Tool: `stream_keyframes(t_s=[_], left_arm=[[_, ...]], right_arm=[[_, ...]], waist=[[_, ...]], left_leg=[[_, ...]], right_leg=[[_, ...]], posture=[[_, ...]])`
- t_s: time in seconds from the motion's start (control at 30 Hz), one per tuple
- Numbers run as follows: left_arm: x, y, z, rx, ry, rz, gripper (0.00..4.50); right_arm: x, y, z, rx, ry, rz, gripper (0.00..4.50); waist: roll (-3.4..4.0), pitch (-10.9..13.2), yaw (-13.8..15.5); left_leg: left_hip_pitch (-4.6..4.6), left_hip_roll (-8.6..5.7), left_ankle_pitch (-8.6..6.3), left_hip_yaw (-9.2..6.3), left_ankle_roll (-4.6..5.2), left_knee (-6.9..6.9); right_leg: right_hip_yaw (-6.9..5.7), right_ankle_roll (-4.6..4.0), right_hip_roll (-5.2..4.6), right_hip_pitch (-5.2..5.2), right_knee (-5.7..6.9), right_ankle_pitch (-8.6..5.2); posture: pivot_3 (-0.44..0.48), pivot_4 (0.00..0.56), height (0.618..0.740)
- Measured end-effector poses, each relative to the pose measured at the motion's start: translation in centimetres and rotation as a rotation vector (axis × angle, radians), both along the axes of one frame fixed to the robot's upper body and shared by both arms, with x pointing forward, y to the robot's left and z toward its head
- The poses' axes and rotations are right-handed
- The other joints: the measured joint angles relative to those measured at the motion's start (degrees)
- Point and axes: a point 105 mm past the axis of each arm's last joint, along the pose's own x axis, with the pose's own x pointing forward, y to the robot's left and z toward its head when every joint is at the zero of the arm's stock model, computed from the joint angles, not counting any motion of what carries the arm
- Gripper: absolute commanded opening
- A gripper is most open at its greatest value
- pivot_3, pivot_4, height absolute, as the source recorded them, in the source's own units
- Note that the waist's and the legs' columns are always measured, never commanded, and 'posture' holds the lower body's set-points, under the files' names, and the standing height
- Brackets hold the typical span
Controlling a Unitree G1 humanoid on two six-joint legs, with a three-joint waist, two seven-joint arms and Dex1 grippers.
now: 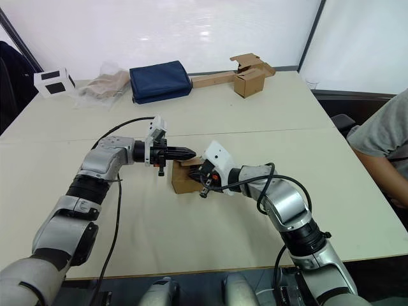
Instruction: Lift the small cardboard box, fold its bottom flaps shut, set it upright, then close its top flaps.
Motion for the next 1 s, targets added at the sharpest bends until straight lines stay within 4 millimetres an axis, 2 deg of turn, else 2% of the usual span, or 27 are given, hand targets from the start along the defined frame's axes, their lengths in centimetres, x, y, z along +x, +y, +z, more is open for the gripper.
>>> stream_keyframes(t_s=[0.27,0.47,1.0], left_arm=[[-0.1,0.2,-1.0,0.018,0.014,0.015,0.08],[-0.1,0.0,-1.2,0.028,0.014,0.013,0.08],[-0.2,0.0,-1.3,0.035,0.015,0.01,0.08]], right_arm=[[-0.4,-0.1,0.1,-0.013,0.016,0.031,0.0],[-1.8,-0.3,0.3,-0.024,0.02,0.087,0.0],[-0.6,-0.5,0.2,-0.035,0.001,0.028,0.0]], waist=[[0.0,0.0,0.04],[-0.01,0.0,0.01],[-0.01,0.0,0.02]], left_leg=[[0.0,0.0,0.0,-0.01,0.0,0.0],[0.0,0.0,0.0,-0.01,0.0,0.0],[0.0,0.0,0.0,-0.01,0.0,0.0]], right_leg=[[0.0,0.0,0.0,0.0,0.0,0.0],[-0.01,0.0,0.0,0.01,-0.01,0.0],[-0.01,0.0,0.0,0.01,-0.01,0.0]], posture=[[0.0,0.15,0.74],[0.0,0.15,0.74],[0.0,0.15,0.74]])
